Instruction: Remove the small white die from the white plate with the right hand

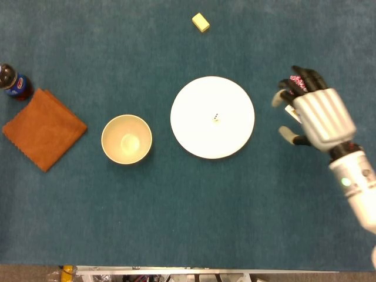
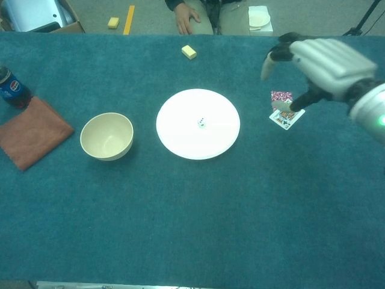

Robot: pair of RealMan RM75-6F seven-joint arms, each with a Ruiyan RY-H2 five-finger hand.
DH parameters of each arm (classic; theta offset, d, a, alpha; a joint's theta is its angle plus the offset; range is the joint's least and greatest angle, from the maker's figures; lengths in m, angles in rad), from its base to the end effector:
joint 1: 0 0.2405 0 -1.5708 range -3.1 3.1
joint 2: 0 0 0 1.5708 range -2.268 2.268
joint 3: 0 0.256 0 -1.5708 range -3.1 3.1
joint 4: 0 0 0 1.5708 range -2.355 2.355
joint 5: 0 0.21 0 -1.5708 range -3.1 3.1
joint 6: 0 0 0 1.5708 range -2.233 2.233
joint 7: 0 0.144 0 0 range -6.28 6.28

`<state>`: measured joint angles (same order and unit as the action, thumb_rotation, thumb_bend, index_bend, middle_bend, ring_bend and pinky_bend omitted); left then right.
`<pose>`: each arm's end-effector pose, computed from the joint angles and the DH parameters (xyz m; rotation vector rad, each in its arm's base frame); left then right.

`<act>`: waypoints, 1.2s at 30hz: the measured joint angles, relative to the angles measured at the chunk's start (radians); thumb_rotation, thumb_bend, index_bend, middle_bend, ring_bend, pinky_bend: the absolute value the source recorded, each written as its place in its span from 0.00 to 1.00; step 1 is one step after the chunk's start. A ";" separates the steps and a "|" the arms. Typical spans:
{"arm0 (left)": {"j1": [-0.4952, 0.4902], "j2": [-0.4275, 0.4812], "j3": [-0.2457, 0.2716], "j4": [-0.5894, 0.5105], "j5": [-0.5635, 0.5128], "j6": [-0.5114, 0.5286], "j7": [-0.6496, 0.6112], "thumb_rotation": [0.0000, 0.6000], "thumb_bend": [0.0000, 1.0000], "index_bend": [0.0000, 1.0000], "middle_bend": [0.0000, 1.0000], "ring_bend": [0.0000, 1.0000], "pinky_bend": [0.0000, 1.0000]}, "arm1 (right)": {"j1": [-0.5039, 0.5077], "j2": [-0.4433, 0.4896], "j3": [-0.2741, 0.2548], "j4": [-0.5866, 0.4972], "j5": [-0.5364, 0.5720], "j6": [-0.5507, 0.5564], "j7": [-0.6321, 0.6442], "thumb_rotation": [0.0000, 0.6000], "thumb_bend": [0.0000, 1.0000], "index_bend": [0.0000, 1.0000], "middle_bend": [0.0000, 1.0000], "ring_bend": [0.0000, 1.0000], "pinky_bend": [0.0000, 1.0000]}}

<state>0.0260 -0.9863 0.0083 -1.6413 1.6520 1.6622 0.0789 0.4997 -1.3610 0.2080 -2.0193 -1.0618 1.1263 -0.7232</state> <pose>-0.3044 0.1334 0.2036 -1.4420 -0.6922 -0.8393 -0.1318 -0.2626 0.0433 1.7954 -0.9629 0.8862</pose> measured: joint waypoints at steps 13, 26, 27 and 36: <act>0.014 0.008 0.009 0.002 0.001 0.008 -0.003 1.00 0.34 0.06 0.09 0.03 0.07 | 0.158 -0.225 0.001 0.265 0.180 -0.037 -0.114 1.00 0.23 0.44 0.27 0.04 0.10; 0.022 0.006 0.009 0.005 -0.006 0.011 -0.008 1.00 0.34 0.06 0.09 0.03 0.07 | 0.294 -0.421 0.011 0.507 0.247 -0.085 -0.138 1.00 0.24 0.46 0.27 0.04 0.10; 0.023 0.005 0.009 0.007 -0.008 0.010 -0.010 1.00 0.34 0.06 0.09 0.03 0.07 | 0.304 -0.434 0.013 0.524 0.256 -0.090 -0.143 1.00 0.24 0.46 0.27 0.04 0.10; 0.029 0.002 0.006 0.025 -0.019 0.015 -0.032 1.00 0.34 0.06 0.09 0.03 0.07 | 0.376 -0.525 0.023 0.635 0.293 -0.101 -0.173 1.00 0.24 0.46 0.27 0.04 0.10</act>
<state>0.0549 -0.9839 0.0144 -1.6162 1.6335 1.6771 0.0467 0.8756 -1.8859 0.2312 -1.3843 -0.7683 1.0249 -0.8958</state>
